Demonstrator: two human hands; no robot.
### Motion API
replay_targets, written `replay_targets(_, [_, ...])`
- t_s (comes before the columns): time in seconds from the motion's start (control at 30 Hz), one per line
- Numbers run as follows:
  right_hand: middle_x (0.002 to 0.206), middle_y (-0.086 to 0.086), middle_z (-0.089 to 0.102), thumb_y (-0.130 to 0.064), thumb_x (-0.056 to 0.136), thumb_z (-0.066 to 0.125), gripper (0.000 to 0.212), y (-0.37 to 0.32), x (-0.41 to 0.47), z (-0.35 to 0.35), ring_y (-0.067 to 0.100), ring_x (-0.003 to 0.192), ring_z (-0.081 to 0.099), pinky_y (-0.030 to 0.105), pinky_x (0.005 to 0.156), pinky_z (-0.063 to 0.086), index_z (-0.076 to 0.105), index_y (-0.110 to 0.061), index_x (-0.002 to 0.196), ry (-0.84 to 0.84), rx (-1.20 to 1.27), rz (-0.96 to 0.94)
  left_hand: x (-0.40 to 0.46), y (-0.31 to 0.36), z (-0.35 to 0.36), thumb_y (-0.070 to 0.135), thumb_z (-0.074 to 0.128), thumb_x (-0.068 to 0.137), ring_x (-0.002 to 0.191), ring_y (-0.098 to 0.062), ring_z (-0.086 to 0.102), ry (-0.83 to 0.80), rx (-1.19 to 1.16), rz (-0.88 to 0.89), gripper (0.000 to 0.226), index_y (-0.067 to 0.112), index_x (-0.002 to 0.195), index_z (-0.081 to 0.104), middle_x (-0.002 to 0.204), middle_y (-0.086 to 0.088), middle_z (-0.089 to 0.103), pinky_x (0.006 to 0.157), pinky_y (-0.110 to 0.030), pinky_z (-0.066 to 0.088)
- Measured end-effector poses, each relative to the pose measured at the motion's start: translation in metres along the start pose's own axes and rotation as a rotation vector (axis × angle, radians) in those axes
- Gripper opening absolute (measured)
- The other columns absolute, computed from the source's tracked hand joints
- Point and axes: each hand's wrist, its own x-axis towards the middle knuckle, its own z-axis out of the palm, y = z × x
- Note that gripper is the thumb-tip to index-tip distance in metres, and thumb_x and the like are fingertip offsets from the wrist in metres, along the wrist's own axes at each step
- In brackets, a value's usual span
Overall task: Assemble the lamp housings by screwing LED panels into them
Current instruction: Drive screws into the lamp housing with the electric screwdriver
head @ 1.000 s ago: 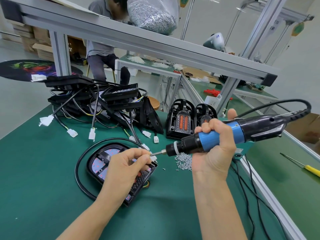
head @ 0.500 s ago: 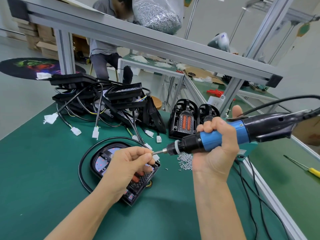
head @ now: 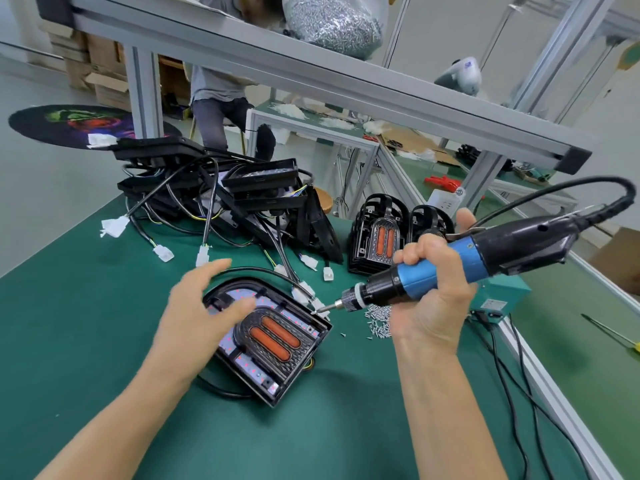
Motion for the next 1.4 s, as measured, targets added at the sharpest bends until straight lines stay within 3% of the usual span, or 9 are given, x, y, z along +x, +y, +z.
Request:
replay_targets(0.13, [0.06,-0.005,0.049,0.003,0.075,0.052,0.047,0.007,0.002,-0.008,0.012,0.052,0.049,0.026,0.061,0.045,0.051,-0.017,0.118,-0.037,-0.081,-0.01,0.006,-0.028,-0.014,0.051,0.078,0.067,0.139,-0.027,0.027,0.068,0.387,-0.254,0.096,0.019,0.145,0.031,0.147,-0.007,0.04,0.113,-0.049,0.022])
replay_targets(0.23, [0.059,-0.005,0.049,0.004,0.075,0.051,0.047,0.013,0.002,-0.011,0.013,0.051,0.048,0.028,0.061,0.043,0.05,-0.015,0.117,-0.056,-0.119,-0.01,0.006,-0.037,-0.008,0.066,0.074,0.059,0.141,-0.026,0.023,0.015,0.522,-0.247,0.113,0.02,0.148,0.021,0.147,-0.008,0.038,0.114,-0.045,0.015])
replay_targets(0.4, [0.055,-0.005,0.051,0.003,0.074,0.051,0.046,0.019,0.0,-0.013,0.017,0.052,0.046,0.032,0.064,0.042,0.052,-0.018,0.115,-0.069,-0.17,-0.006,0.009,-0.037,-0.002,0.083,0.064,0.046,0.141,-0.022,0.02,-0.008,0.527,-0.219,0.127,0.023,0.148,0.019,0.146,-0.006,0.039,0.114,-0.041,0.009])
replay_targets(0.63, [0.056,-0.005,0.051,0.003,0.073,0.052,0.047,0.022,-0.002,-0.011,0.016,0.053,0.046,0.032,0.063,0.042,0.053,-0.018,0.115,-0.081,-0.194,0.008,0.009,-0.037,0.001,0.076,0.068,0.055,0.14,-0.021,0.022,-0.011,0.503,-0.2,0.116,0.022,0.147,0.023,0.146,-0.001,0.039,0.113,-0.041,0.009])
replay_targets(0.77, [0.055,-0.005,0.052,0.002,0.072,0.053,0.047,0.025,-0.004,-0.009,0.017,0.054,0.045,0.033,0.064,0.04,0.054,-0.019,0.113,-0.099,-0.225,0.005,0.007,-0.036,0.003,0.059,0.075,0.067,0.139,-0.018,0.022,-0.005,0.451,-0.174,0.102,0.024,0.147,0.022,0.143,0.002,0.041,0.113,-0.039,0.008])
replay_targets(0.93, [0.058,-0.003,0.053,-0.003,0.068,0.06,0.049,0.026,-0.005,-0.007,0.018,0.054,0.047,0.031,0.062,0.043,0.055,-0.021,0.114,-0.167,-0.247,0.006,0.003,-0.029,0.005,0.057,0.074,0.069,0.139,-0.021,0.012,-0.019,0.392,-0.228,0.094,0.031,0.145,0.025,0.148,-0.011,0.03,0.114,-0.038,0.005])
replay_targets(1.07, [0.059,-0.003,0.053,-0.009,0.067,0.062,0.047,0.03,-0.009,-0.003,0.018,0.053,0.048,0.029,0.059,0.046,0.056,-0.021,0.113,-0.224,-0.234,0.018,0.001,-0.027,0.006,0.054,0.074,0.07,0.136,-0.019,0.02,-0.027,0.395,-0.181,0.088,0.027,0.143,0.032,0.142,-0.01,0.039,0.111,-0.037,0.008])
replay_targets(1.23, [0.061,-0.003,0.053,-0.009,0.067,0.062,0.046,0.031,-0.011,0.0,0.02,0.053,0.047,0.03,0.056,0.045,0.059,-0.024,0.111,-0.306,-0.253,0.038,0.001,-0.023,0.007,0.046,0.079,0.07,0.129,-0.031,0.03,-0.038,0.356,-0.193,0.092,0.023,0.145,0.03,0.139,-0.011,0.044,0.109,-0.044,0.02])
replay_targets(1.4, [0.059,-0.003,0.052,-0.002,0.067,0.062,0.048,0.028,-0.01,-0.002,0.019,0.053,0.047,0.029,0.059,0.046,0.057,-0.02,0.112,-0.269,-0.24,0.031,-0.001,-0.026,0.005,0.044,0.08,0.069,0.128,-0.029,0.032,-0.029,0.335,-0.187,0.089,0.023,0.143,0.035,0.135,-0.008,0.048,0.109,-0.044,0.021])
